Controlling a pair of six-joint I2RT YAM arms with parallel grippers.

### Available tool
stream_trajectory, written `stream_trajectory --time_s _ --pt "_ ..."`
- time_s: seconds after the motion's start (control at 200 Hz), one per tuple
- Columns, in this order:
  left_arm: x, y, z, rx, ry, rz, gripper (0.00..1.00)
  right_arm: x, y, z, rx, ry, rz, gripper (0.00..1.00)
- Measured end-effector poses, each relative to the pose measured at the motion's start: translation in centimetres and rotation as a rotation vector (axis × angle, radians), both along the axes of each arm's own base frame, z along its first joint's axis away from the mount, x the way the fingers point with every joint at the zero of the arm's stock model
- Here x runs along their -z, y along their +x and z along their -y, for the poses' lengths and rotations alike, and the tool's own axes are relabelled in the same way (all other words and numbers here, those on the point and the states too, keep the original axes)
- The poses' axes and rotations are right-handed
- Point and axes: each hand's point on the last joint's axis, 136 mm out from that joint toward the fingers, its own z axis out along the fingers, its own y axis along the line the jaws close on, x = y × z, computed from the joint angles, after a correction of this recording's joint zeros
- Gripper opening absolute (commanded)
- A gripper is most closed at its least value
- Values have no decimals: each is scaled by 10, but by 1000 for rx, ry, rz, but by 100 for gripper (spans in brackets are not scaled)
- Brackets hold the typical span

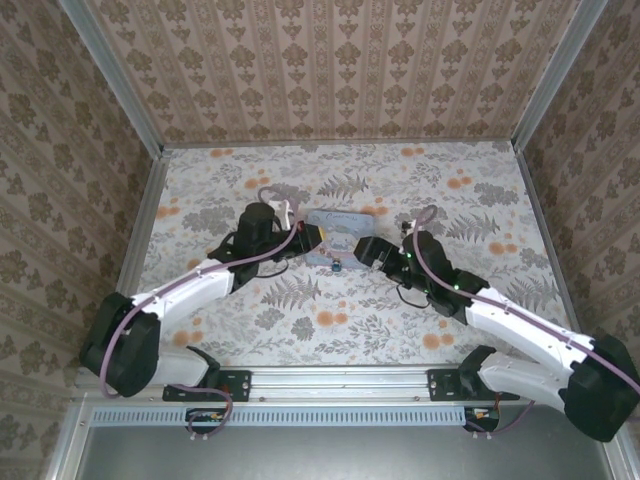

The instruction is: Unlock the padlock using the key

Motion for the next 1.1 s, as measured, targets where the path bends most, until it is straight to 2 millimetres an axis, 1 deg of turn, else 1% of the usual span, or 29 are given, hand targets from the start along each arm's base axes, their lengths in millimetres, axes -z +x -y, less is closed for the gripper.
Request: stream_trajectory --time_s 0.115,0.17,0.24,0.35,0.465,0.515,0.55,0.685,0.725,0.78,0.85,0.96,1.1 --pt "-29 5 -2 14 -6 117 0 -13 4 9 13 33 89 99" --pt "-38 6 -2 20 -9 161 0 -17 6 12 23 53 117 100" --pt "-45 7 -4 23 -10 201 0 -23 12 13 26 76 137 99" --pt "-57 8 -3 27 -26 264 0 -30 23 10 30 119 169 100" --pt "-70 11 -2 21 -54 319 0 -37 33 0 19 176 198 99" --pt "-75 13 -3 13 -64 338 0 -41 37 -5 7 201 217 97" --pt "-78 14 -3 7 -70 350 0 -43 39 -9 -1 221 230 93" --pt "-91 18 -4 -23 -104 397 0 -51 50 -23 -28 301 272 73" --pt "-96 20 -4 -33 -120 407 0 -52 53 -26 -36 318 288 66" --pt "-101 21 -5 -48 -145 419 0 -54 57 -31 -41 353 299 61" --pt "-104 22 -6 -67 -172 422 0 -55 62 -36 -51 384 318 58" --pt "-108 25 -7 -93 -210 418 0 -59 67 -45 -70 427 349 58" --pt "-107 28 -5 -117 -245 393 0 -70 68 -60 -110 469 394 58"
